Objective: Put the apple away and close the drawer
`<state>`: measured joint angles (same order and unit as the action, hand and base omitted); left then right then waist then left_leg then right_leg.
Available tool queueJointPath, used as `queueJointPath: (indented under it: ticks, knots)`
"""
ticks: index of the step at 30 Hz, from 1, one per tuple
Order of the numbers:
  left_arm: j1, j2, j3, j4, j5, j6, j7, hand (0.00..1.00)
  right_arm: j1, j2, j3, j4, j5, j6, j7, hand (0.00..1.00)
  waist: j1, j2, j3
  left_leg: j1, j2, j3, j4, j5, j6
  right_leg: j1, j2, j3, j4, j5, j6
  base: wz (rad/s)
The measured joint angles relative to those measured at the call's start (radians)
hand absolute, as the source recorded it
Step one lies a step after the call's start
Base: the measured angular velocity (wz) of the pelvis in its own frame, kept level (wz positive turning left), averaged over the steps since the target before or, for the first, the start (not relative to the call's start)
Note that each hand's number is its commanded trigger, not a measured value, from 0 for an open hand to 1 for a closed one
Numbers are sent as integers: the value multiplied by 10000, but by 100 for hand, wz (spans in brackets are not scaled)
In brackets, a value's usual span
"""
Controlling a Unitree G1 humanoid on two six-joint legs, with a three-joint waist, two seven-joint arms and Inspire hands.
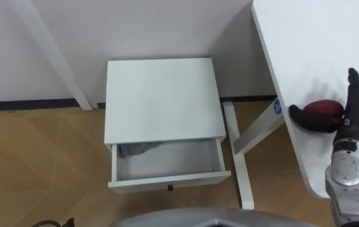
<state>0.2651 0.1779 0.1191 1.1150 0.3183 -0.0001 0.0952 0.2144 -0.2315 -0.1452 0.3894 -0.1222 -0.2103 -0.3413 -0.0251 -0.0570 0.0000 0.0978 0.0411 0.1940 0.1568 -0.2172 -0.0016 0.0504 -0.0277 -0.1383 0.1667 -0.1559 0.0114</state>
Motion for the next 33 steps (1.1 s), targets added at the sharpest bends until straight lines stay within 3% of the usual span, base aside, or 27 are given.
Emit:
queueJointPath:
  ticks: [7, 8, 10, 19, 27, 33]
  knots:
    - [-16, -3, 94, 10, 8, -2, 4, 0, 53, 426, -376, 281, -20, -298, 148, 0, -46, 87, -77, 18, 2, -47, -42, -2, -3, -3, 8, -14, 11, 1, -1, 0]
    - [-8, -10, 148, 10, 8, -2, 5, 0, 52, 439, -381, 295, -21, -304, 147, 51, -55, 93, -90, 22, 2, -47, -42, -2, -3, -3, 8, -15, 11, 1, -1, 0]
    - [-5, -12, 271, 12, 7, -13, 21, 0, 51, 443, -382, 325, -22, -326, 151, 100, -62, 104, -107, 27, 2, -48, -42, -2, -3, 0, 7, -15, 18, 2, -2, 0]
    - [-10, -14, 362, 50, 8, -53, 255, 0, 81, 431, -849, 444, -507, -410, -160, 100, -102, 73, -93, 27, 10, -4, -63, -5, -7, -3, 15, -11, 17, 2, -2, 0]
    - [-8, -8, 337, 66, 50, -52, 526, 0, 48, 417, -828, 762, -506, -466, -386, 100, -101, -75, -75, 1, 22, -50, -60, -27, -31, -7, 29, -81, 14, 2, -1, 0]
    - [-22, -4, 294, 67, 37, -69, 558, 0, 47, 432, -676, 679, -505, -497, -547, 100, -56, -70, -75, -13, 22, -60, -62, -26, -31, -5, 25, -113, 9, 2, -2, 0]
